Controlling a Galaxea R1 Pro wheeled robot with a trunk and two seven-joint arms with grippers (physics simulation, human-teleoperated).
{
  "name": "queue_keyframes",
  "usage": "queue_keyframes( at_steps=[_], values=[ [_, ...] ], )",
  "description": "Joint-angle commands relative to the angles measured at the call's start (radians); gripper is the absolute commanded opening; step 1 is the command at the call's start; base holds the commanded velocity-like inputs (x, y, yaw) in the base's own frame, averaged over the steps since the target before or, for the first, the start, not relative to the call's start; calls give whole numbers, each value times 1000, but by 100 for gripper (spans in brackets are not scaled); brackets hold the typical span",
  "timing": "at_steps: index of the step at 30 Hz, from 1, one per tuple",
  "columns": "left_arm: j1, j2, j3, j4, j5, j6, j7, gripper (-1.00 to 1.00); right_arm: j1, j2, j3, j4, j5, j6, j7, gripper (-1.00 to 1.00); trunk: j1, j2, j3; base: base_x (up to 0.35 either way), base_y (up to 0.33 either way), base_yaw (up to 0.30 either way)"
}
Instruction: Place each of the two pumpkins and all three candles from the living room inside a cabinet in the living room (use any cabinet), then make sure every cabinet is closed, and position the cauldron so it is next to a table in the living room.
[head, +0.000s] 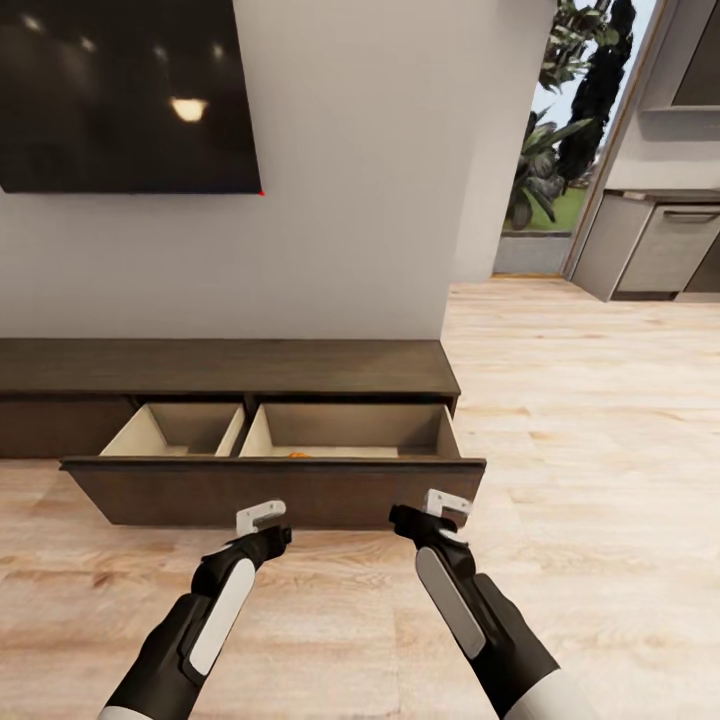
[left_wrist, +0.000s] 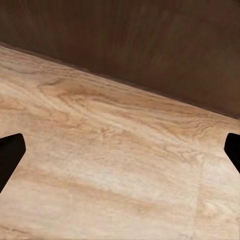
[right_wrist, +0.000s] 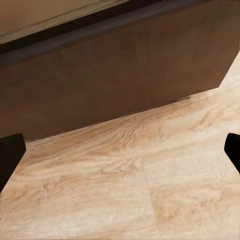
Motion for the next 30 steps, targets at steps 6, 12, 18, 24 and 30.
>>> queue_keyframes(
  at_steps=[6, 12, 18, 24, 30],
  values=[
    [0, 2, -16, 5, 10, -15, 9, 100, -1, 0, 68, 0, -5, -49, -16, 100, 23, -43, -20, 0, 0, 0],
    [1, 8, -19, 6, 7, -16, 8, 100, -1, -1, 81, 3, -3, -58, -20, 100, 46, -85, -39, 0, 0, 0],
    [1, 9, -19, 5, 7, -21, 8, 100, -1, -2, 81, 6, -3, -60, -18, 100, 69, -127, -57, 0, 0, 0],
    [1, 9, -29, 6, 7, -29, 8, 100, -1, -2, 83, 35, -1, -83, -15, 100, 92, -169, -76, 0, 0, 0],
    [3, 9, -32, 6, -56, -41, 8, 100, -1, -1, 82, 46, 51, -143, -15, 100, 115, -211, -95, 0, 0, 0]
  ],
)
